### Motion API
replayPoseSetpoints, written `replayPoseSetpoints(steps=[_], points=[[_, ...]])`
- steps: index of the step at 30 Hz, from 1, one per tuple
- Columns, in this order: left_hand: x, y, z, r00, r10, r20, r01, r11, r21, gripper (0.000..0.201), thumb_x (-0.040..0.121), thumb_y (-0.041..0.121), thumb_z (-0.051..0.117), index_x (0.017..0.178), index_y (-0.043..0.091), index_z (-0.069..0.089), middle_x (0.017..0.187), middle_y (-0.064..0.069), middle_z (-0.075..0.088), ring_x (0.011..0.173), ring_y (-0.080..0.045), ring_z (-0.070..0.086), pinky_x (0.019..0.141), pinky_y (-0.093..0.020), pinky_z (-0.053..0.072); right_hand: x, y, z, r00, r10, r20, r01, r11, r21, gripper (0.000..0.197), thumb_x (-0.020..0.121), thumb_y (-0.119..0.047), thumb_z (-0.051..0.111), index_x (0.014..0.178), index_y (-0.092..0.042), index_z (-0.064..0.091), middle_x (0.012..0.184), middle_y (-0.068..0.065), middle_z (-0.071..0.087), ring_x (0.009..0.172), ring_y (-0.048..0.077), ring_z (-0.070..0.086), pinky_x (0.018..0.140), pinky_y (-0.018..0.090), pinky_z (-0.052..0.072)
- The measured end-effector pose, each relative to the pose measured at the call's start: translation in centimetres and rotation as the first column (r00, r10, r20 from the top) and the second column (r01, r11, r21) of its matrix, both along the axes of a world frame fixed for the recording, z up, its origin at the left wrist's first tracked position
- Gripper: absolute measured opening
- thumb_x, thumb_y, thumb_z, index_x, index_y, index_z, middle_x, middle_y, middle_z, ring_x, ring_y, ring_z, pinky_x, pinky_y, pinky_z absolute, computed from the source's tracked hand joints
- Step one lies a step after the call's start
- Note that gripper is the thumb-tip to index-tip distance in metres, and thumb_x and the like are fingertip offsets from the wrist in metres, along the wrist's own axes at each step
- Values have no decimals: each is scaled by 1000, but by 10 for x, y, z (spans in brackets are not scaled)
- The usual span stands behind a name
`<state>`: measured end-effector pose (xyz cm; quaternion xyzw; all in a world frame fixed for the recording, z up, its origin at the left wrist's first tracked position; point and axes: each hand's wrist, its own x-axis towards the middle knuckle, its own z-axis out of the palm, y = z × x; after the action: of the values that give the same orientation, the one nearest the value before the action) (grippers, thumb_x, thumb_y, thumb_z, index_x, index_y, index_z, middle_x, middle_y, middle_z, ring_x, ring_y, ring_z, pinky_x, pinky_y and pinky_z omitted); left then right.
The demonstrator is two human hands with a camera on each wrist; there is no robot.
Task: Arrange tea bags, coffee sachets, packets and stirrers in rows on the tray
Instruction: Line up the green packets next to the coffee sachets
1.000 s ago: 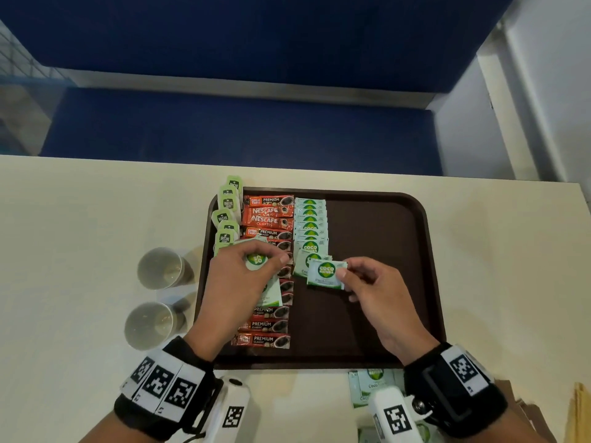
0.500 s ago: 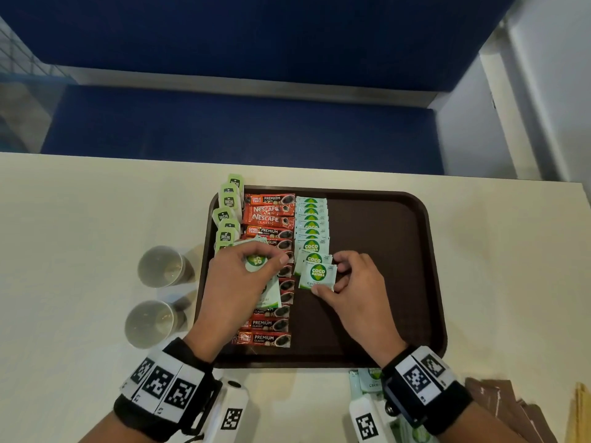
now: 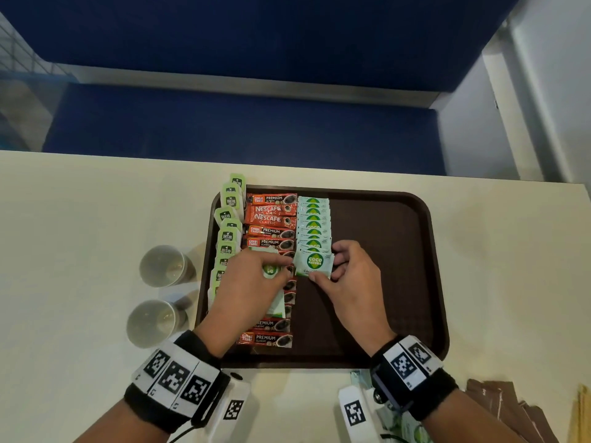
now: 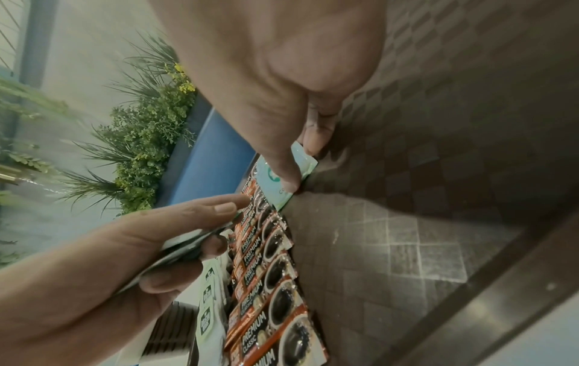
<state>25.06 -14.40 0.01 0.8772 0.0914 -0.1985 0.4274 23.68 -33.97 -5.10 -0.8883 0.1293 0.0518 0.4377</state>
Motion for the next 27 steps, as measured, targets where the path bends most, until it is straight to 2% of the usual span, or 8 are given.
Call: replayPoseSetpoints(steps=[3, 8, 14, 21, 27], points=[[3, -8, -3, 998, -60, 1, 60, 994, 88, 27, 100, 23, 76, 125, 28, 81, 132, -3, 68, 121, -17, 63, 106, -27, 46, 0, -2, -3, 1000, -1, 22, 1, 1000, -5, 59, 75, -26, 97, 122, -25, 61, 99, -6, 65, 73, 7, 61, 68, 25, 56], [10, -15, -7, 994, -108, -26, 111, 983, 146, 29, 100, 20, 73, 128, 28, 79, 134, -6, 62, 123, -23, 62, 108, -35, 51, 0, -3, -5, 1000, -14, 23, 14, 1000, 12, 58, 75, -25, 98, 121, -25, 62, 98, -7, 65, 74, 8, 62, 70, 28, 58], [11, -17, -10, 994, -101, -47, 107, 981, 162, 32, 99, 20, 73, 130, 25, 78, 137, -6, 65, 123, -22, 64, 110, -39, 52, -2, -3, -7, 999, -15, 41, 14, 999, 37, 55, 78, -19, 96, 120, -27, 61, 96, -10, 65, 75, 9, 62, 68, 27, 59], [11, -20, -5, 993, -103, -55, 110, 981, 162, 30, 99, 21, 74, 129, 26, 78, 139, -5, 65, 125, -20, 64, 109, -36, 52, -1, -4, -6, 999, -17, 52, 14, 998, 59, 56, 80, -17, 95, 124, -25, 61, 95, -10, 65, 77, 8, 63, 68, 22, 58], [11, -19, -5, 991, -109, -71, 118, 983, 141, 29, 99, 22, 75, 128, 27, 79, 135, -3, 70, 109, -18, 70, 101, -36, 57, -1, -4, -5, 998, -7, 67, 0, 995, 100, 55, 82, -12, 92, 125, -24, 61, 97, -12, 65, 79, 9, 62, 67, 17, 55]])
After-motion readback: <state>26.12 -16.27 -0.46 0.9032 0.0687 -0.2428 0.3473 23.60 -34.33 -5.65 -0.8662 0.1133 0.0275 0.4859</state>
